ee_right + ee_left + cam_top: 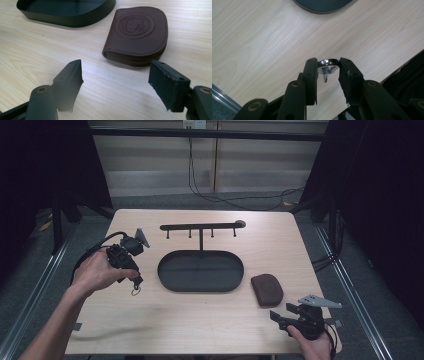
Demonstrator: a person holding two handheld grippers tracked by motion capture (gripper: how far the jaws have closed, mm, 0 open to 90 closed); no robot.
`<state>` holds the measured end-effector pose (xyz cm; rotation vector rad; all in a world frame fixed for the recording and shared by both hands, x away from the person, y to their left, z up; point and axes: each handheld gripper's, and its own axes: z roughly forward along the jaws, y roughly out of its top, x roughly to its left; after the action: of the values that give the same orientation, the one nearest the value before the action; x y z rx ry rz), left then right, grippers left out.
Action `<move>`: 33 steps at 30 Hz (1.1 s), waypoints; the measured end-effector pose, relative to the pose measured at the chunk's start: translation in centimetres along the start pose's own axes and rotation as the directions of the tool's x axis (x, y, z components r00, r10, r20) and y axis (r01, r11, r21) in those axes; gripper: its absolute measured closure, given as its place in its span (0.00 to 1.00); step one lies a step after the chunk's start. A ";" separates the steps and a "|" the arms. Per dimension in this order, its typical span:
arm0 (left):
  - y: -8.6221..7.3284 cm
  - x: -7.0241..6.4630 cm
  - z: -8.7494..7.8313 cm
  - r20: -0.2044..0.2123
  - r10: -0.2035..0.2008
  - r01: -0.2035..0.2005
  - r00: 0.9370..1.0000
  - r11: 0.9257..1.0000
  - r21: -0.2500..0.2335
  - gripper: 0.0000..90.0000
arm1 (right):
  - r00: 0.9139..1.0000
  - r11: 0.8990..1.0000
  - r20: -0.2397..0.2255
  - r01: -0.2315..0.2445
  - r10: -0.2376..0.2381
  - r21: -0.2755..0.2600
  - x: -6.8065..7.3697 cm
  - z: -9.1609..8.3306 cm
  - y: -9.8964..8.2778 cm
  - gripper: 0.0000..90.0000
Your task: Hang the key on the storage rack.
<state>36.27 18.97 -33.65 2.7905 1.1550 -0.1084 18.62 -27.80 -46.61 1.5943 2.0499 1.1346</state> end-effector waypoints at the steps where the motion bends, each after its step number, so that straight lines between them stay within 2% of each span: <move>1: 0.1 0.0 -0.2 -0.001 -0.002 0.002 1.000 1.000 -0.008 0.76 | 1.000 1.000 0.000 0.000 0.000 0.001 0.0 0.0 0.0 0.30; 3: 0.4 -0.1 -0.6 -0.008 0.000 0.000 1.000 1.000 -0.005 0.76 | 1.000 1.000 0.000 0.000 0.000 0.000 0.0 0.0 0.0 0.30; 6: 0.9 0.0 -1.0 0.012 -0.007 0.007 1.000 1.000 -0.013 0.76 | 1.000 1.000 0.000 0.000 0.000 -0.001 0.0 0.0 0.0 0.30; 9: 1.6 -0.1 -1.5 0.008 -0.005 0.005 1.000 1.000 -0.014 0.76 | 1.000 1.000 0.000 0.000 0.000 0.000 0.0 0.0 0.0 0.30; 11: 1.9 -0.5 -1.7 -0.010 -0.003 0.003 1.000 1.000 -0.011 0.76 | 1.000 1.000 0.002 0.003 -0.003 0.000 0.1 0.0 0.0 0.30; 12: 2.0 -0.8 -2.0 -0.020 0.017 -0.017 1.000 1.000 -0.013 0.76 | 1.000 1.000 0.001 0.005 -0.005 -0.002 0.0 -0.1 0.0 0.30; 15: 2.4 -1.1 -2.5 -0.018 0.018 -0.019 1.000 1.000 -0.012 0.76 | 1.000 1.000 0.000 0.003 -0.003 -0.003 0.0 -0.1 0.0 0.30; 16: 2.5 -1.0 -2.6 -0.020 0.001 -0.002 1.000 1.000 -0.016 0.76 | 1.000 1.000 -0.001 0.004 -0.004 -0.002 0.0 -0.1 0.0 0.30; 23: 3.7 -0.8 -3.3 0.002 -0.018 0.018 1.000 1.000 -0.023 0.76 | 1.000 1.000 0.003 0.006 -0.005 -0.001 0.0 -0.1 0.0 0.30; 27: 4.5 -0.7 -4.0 -0.012 -0.027 0.026 1.000 0.999 -0.018 0.76 | 1.000 1.000 0.003 0.009 -0.009 -0.002 0.1 -0.1 0.0 0.30; 31: 5.2 -0.9 -4.7 -0.023 -0.009 0.009 1.000 1.000 -0.014 0.76 | 1.000 1.000 0.003 0.006 -0.006 -0.001 0.1 0.0 0.0 0.30; 32: 5.4 -0.8 -4.8 -0.014 -0.018 0.017 1.000 1.000 -0.015 0.76 | 1.000 1.000 0.003 0.006 -0.006 -0.001 0.1 0.0 0.0 0.30; 33: 5.7 -0.8 -4.8 -0.023 -0.029 0.028 0.999 0.999 -0.015 0.76 | 1.000 1.000 0.002 0.006 -0.006 -0.002 0.1 -0.1 0.0 0.30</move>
<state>39.83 15.13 -28.30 2.7704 1.1961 -0.0692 18.54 -27.75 -46.57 1.5872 2.0501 1.1316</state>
